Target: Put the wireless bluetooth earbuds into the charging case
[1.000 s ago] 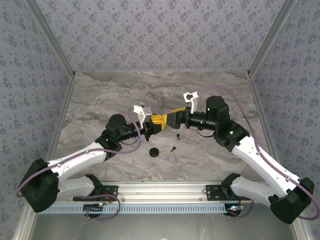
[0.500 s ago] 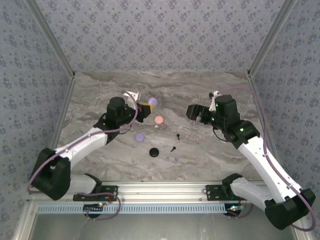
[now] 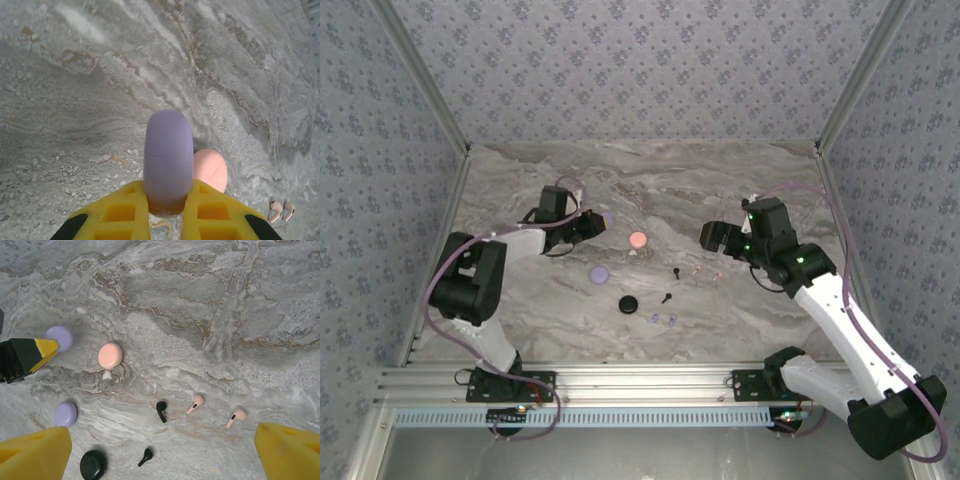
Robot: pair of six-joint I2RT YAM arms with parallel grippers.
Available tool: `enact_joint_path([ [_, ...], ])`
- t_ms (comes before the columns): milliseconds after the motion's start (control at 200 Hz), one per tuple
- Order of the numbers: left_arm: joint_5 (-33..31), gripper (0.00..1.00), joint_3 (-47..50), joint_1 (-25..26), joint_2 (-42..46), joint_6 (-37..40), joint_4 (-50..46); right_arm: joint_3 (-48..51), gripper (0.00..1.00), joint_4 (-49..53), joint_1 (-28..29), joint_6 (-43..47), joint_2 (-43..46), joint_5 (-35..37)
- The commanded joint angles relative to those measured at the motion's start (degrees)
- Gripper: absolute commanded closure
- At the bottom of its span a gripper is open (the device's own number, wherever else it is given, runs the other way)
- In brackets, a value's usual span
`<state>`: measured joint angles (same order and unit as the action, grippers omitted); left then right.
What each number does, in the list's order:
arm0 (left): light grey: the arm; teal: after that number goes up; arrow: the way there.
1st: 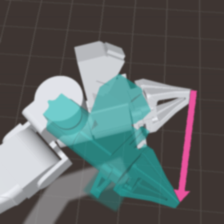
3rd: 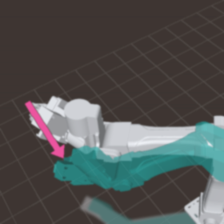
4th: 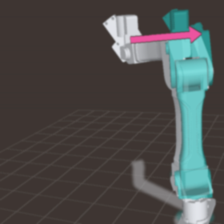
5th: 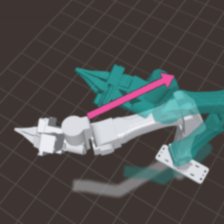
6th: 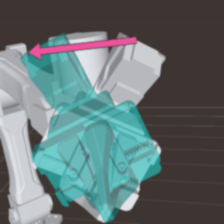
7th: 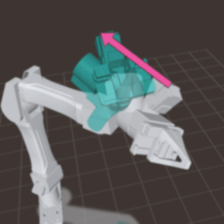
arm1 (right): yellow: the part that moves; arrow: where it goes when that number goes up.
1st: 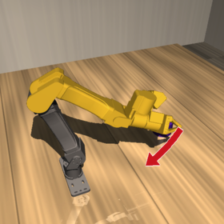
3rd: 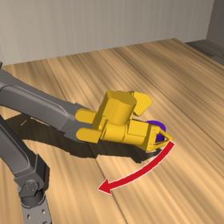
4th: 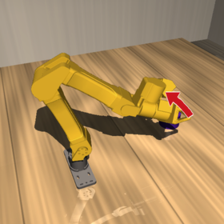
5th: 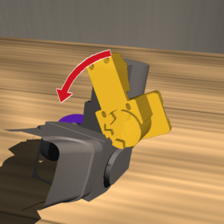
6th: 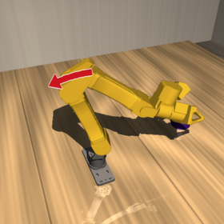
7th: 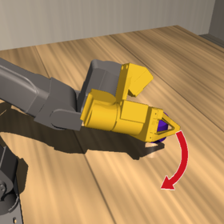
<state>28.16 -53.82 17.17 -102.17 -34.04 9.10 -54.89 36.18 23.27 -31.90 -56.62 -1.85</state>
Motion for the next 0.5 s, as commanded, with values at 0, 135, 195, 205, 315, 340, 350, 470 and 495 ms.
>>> enact_joint_path([
  [0, 3.2, 0.97, -1.5, -1.2, -2.4, -2.7, 1.3, 0.7, 0.03, 1.7, -0.4, 0.3, -0.7, 0.9],
  [135, 3.4, 0.93, -1.3, -2.0, -4.6, -2.7, 1.5, 0.3, 0.03, 2.5, -0.5, 0.9, -1.1, 1.8],
  [195, 3.8, 0.89, -1.2, -2.3, -5.2, -2.3, 1.4, 0.1, 0.03, 2.7, -0.6, 1.4, -1.3, 2.0],
  [205, 3.9, 0.87, -1.2, -2.4, -5.3, -2.3, 1.4, -0.1, 0.03, 2.8, -0.7, 1.5, -1.3, 2.1],
  [315, 4.0, 0.70, -1.1, -2.7, -5.9, -1.3, 0.5, -1.0, 0.03, 4.2, -0.7, 2.7, -2.2, 2.6],
  [340, 3.9, 0.67, -1.0, -2.9, -6.0, -1.0, 0.2, -1.3, 0.03, 4.6, -0.7, 3.1, -2.3, 2.6],
  [350, 3.8, 0.66, -1.0, -2.9, -6.0, -0.9, 0.0, -1.5, 0.03, 4.7, -0.7, 3.1, -2.5, 2.6],
  [470, 3.3, 0.57, -0.7, -3.8, -5.9, 0.0, -0.9, -2.4, 0.03, 5.6, -0.6, 3.7, -3.1, 2.3],
  [495, 3.1, 0.56, -0.7, -4.0, -5.9, 0.1, -1.2, -2.4, 0.03, 5.6, -0.6, 3.7, -3.2, 2.3],
])
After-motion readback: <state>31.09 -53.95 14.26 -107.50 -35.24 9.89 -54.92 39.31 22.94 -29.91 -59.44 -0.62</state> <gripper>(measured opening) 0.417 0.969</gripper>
